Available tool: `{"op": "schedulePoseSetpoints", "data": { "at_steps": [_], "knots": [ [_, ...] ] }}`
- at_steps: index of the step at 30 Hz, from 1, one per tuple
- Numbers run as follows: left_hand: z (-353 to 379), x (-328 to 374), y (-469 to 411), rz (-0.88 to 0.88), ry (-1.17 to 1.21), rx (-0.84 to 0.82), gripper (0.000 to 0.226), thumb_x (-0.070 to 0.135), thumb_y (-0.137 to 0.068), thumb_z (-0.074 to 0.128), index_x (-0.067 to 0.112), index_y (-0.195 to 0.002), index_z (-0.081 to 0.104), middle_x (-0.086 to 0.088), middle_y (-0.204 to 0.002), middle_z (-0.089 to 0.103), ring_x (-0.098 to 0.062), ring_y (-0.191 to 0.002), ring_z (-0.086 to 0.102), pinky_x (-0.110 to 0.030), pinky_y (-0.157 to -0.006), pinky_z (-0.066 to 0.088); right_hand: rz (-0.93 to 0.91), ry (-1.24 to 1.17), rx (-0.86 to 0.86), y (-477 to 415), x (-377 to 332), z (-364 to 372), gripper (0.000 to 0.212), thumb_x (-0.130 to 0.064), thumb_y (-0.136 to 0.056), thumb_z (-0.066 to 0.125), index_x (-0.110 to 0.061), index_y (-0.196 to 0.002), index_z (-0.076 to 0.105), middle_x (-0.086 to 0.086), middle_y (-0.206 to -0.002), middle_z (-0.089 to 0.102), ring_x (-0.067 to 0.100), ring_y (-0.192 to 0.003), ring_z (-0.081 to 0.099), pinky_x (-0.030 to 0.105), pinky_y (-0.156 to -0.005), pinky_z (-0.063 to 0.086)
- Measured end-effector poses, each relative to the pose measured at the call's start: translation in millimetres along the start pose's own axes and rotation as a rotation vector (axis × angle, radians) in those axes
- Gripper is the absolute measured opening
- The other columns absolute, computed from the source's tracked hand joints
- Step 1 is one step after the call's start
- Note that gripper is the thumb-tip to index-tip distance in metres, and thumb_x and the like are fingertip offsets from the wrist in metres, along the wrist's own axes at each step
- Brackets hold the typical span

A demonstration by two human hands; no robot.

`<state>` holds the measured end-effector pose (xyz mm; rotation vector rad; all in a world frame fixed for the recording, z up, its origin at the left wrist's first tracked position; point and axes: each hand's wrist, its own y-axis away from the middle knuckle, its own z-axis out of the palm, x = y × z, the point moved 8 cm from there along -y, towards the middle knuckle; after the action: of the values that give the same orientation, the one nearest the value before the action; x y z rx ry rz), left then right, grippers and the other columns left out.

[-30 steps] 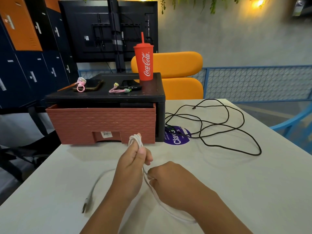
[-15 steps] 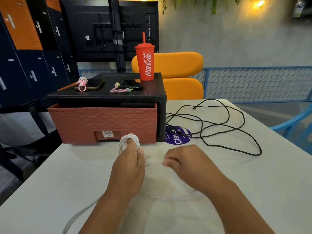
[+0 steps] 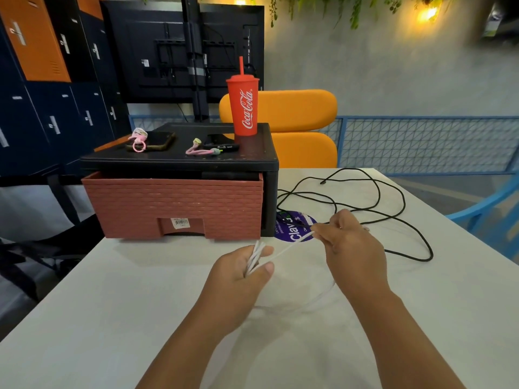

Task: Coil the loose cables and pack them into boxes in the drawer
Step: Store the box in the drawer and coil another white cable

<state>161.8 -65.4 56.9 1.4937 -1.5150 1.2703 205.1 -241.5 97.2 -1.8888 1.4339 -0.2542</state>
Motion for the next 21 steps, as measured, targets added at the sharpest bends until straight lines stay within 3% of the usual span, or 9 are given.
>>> {"op": "schedulePoseSetpoints", "data": {
  "at_steps": [3,6,9,12,15,18,21],
  "knots": [
    [5,3,2,0.001,0.131,-0.043,0.022,0.014,-0.090,0.056,0.030,-0.087,0.071,0.016,-0.067,0.058,0.003,-0.055,0.049,-0.011,-0.056,0.042,0.072,0.009,0.040,1,3,-4,0.030,0.008,-0.067,0.075,-0.012,-0.089,0.073,0.006,-0.079,0.057,0.017,-0.053,0.038,0.019,-0.046,0.024],
    [10,5,4,-0.035,0.213,-0.107,0.024,0.015,-0.092,0.053,0.027,-0.088,0.073,0.016,-0.052,0.049,0.000,-0.050,0.043,-0.014,-0.056,0.042,0.153,-0.042,0.055,0,8,-9,0.036,0.008,-0.081,0.060,-0.011,-0.109,0.068,0.008,-0.102,0.058,0.019,-0.068,0.043,0.025,-0.058,0.030],
    [16,9,9,-0.094,0.397,-0.177,0.024,0.014,-0.091,0.050,0.017,-0.086,0.073,0.009,-0.044,0.038,-0.005,-0.044,0.036,-0.021,-0.059,0.040,0.169,-0.105,0.083,0,9,-11,0.035,0.008,-0.083,0.057,-0.012,-0.110,0.067,0.008,-0.107,0.057,0.021,-0.075,0.049,0.025,-0.060,0.031],
    [18,15,13,-0.141,0.644,-0.212,0.025,0.023,-0.075,0.054,0.009,-0.078,0.075,0.007,-0.043,0.029,-0.006,-0.039,0.030,-0.021,-0.052,0.041,0.130,-0.091,0.068,0,6,-7,0.040,0.014,-0.077,0.060,-0.012,-0.106,0.070,0.009,-0.102,0.061,0.030,-0.073,0.057,0.026,-0.057,0.034],
    [16,16,11,-0.181,0.871,-0.213,0.027,0.021,-0.073,0.052,0.007,-0.070,0.074,0.007,-0.042,0.024,-0.005,-0.034,0.025,-0.019,-0.044,0.042,0.086,-0.099,-0.037,-2,0,3,0.040,0.011,-0.083,0.054,-0.014,-0.111,0.069,0.006,-0.104,0.063,0.029,-0.088,0.058,0.026,-0.064,0.037],
    [12,13,7,-0.203,0.997,-0.207,0.026,0.020,-0.075,0.050,0.007,-0.064,0.069,0.008,-0.039,0.024,-0.004,-0.032,0.023,-0.019,-0.043,0.044,0.041,-0.116,-0.284,0,-9,27,0.037,0.003,-0.088,0.048,-0.019,-0.110,0.067,0.000,-0.100,0.059,0.022,-0.096,0.057,0.027,-0.074,0.043],
    [11,6,3,-0.225,1.025,-0.196,0.024,0.021,-0.077,0.050,0.006,-0.065,0.064,0.007,-0.039,0.025,-0.005,-0.031,0.025,-0.020,-0.044,0.045,0.076,-0.421,-0.444,10,-26,37,0.031,-0.008,-0.093,0.049,-0.026,-0.113,0.066,-0.004,-0.097,0.063,0.011,-0.091,0.056,0.018,-0.071,0.039]
  ]
}}
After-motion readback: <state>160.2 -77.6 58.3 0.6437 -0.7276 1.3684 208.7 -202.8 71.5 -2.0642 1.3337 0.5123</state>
